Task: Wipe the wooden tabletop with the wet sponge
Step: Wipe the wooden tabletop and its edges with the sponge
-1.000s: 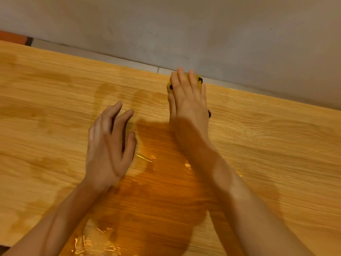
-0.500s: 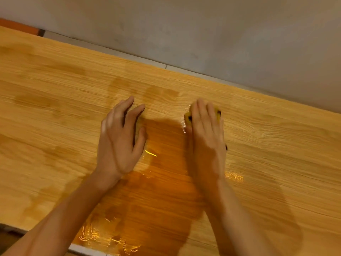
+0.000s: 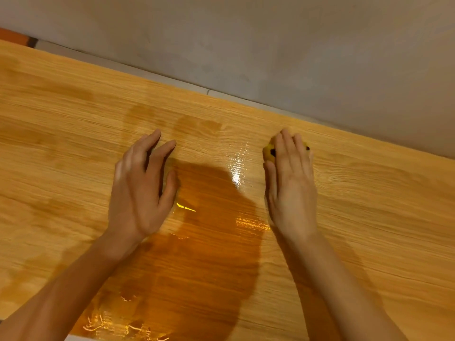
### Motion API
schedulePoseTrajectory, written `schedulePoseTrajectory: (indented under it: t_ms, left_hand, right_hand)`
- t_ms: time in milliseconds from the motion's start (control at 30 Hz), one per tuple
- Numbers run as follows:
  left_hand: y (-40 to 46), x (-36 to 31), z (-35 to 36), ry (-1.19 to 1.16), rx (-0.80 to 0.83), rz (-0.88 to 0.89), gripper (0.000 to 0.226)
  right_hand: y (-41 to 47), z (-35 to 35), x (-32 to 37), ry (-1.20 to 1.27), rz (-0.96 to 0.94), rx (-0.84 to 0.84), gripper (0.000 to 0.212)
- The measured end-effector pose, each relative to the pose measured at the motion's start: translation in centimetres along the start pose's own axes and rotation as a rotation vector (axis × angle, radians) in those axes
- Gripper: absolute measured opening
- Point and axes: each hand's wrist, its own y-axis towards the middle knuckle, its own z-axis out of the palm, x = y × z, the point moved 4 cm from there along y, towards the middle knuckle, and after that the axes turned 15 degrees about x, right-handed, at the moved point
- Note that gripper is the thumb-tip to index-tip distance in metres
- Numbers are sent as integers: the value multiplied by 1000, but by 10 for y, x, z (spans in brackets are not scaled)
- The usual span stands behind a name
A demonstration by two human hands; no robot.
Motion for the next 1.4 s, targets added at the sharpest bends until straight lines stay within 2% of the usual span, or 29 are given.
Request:
schedulePoseTrajectory:
  t_ms: [67,133,233,333,433,633,700,767,833,933,1033,1133,1267,1333,1400]
  left_hand:
    - [1,1,0,-3,5,0,51]
    - [1,2,0,-2,7,5,51]
    - [-1,2,1,5,7,7,51]
    - [-2,2,2,19,5,-1,50]
    - [-1,2,1,22,9,-6,50]
    - [0,0,-2,6,3,-7,49]
    - [0,-1,-3,3,3,-12,49]
    - [0,-2,-4,8,10,-5,49]
    - [-1,-3,-4,11,13,-10,50]
    - [0,-4,-4,18,8,-8,49]
    - [3,-2,-5,33,23,-1,50]
    - [1,-2,-6,33,27,8,50]
    - [1,-2,-7,6,24,6,53]
    - [3,-3,-8,-5,43,-11,55]
    - [3,-5,-7,5,66,-32,55]
  right_hand:
    - [50,-13,1,-24,93,-46,46]
    - [80,-23,0,-42,104,-36,44]
    - [59,-38,-37,-84,62,-46,41]
    - [39,-56,-71,-141,206,-121,39]
    - [70,-45,-44,-175,335,-129,38]
    - [137,15,86,-104,77,-44,33]
    - [144,18,101,-83,-57,8,31]
    - [136,5,78,-41,-141,61,34]
    - [120,-16,25,-73,-62,62,38]
    - [86,-53,-41,-129,192,-20,41]
    - [91,-48,-28,-141,272,-30,42]
    - [120,-18,40,-162,185,-18,39]
    - [162,26,137,-91,-22,102,35]
    - [170,31,149,-36,-95,168,35]
    - [159,19,124,21,-126,205,34]
